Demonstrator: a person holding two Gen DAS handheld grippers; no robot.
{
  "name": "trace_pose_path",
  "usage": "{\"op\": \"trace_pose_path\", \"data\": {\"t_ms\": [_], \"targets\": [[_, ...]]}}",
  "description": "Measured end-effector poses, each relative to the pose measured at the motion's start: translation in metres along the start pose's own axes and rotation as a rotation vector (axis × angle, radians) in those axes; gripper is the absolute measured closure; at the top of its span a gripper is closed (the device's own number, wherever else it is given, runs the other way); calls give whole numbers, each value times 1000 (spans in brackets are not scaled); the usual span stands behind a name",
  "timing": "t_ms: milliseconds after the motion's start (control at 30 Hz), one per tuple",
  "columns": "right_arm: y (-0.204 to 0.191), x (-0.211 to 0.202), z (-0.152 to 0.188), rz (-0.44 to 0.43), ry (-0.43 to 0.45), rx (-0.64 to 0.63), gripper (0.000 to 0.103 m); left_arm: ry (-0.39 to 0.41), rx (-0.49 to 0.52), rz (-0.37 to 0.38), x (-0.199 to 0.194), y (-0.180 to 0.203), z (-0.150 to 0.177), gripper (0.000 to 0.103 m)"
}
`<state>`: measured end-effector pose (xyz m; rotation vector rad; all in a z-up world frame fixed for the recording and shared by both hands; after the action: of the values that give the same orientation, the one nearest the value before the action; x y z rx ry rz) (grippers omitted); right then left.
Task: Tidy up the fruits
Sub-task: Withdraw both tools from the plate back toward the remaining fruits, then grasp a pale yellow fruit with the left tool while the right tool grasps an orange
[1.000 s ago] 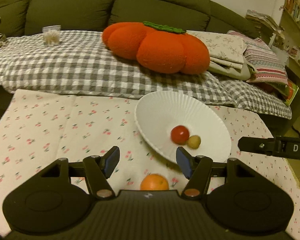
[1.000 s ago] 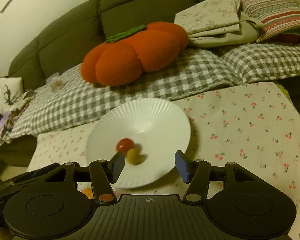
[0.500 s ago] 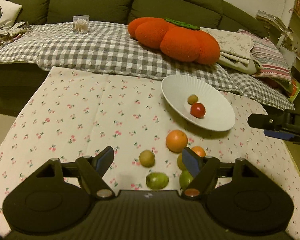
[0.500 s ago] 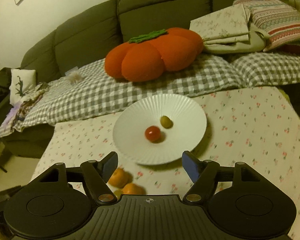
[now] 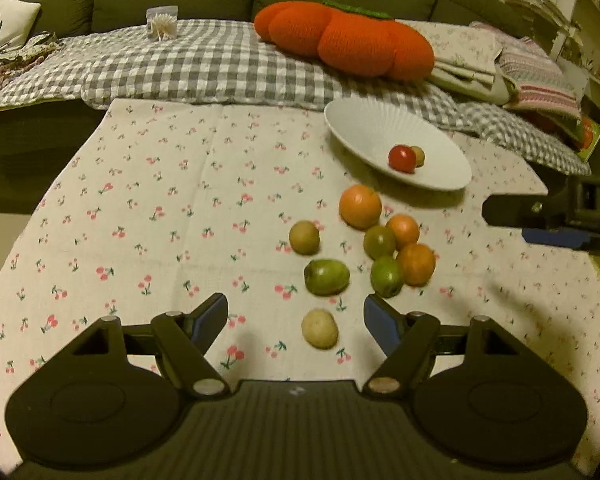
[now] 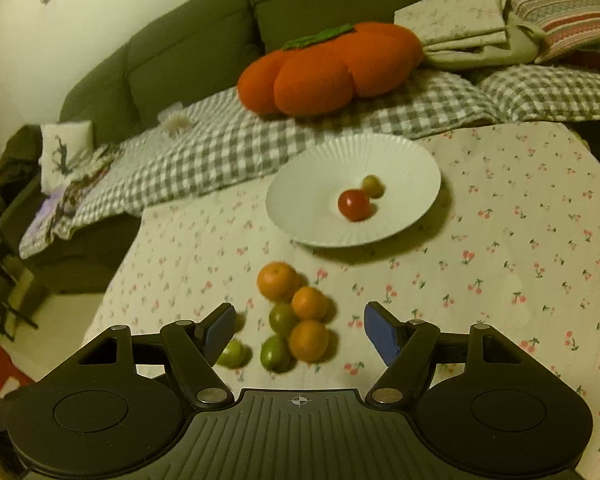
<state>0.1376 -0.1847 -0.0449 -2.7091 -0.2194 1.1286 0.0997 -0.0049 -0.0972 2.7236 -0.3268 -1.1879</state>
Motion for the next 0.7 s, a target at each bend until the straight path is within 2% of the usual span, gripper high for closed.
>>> {"op": "trace_pose_path", "data": {"t_ms": [300,467,633,700], "targets": [[-8,16,18,19,-52,-46,31,-22,14,8,19,8,8,32],[-7,27,26,37,-77,-56,31,-20,35,5,29,11,11,42],[-3,31,29,45,-88,-56,31,-38,40,16,38,11,16,61],[-2,32,29,45,-90,-51,31,-41,43,18,41,12,17,64]]}}
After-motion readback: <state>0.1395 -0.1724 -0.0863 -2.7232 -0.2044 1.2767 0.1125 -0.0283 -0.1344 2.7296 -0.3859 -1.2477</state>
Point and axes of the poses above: each gripper's, at about its wrist camera, not at the fingertips, and x roughly the way its jaws point, y to its right, z to its underside, the point moved 9 cm from there along x, roughly the way its jaws point, and after that the axes turned 6 degrees about z, right-handed, at the moved point
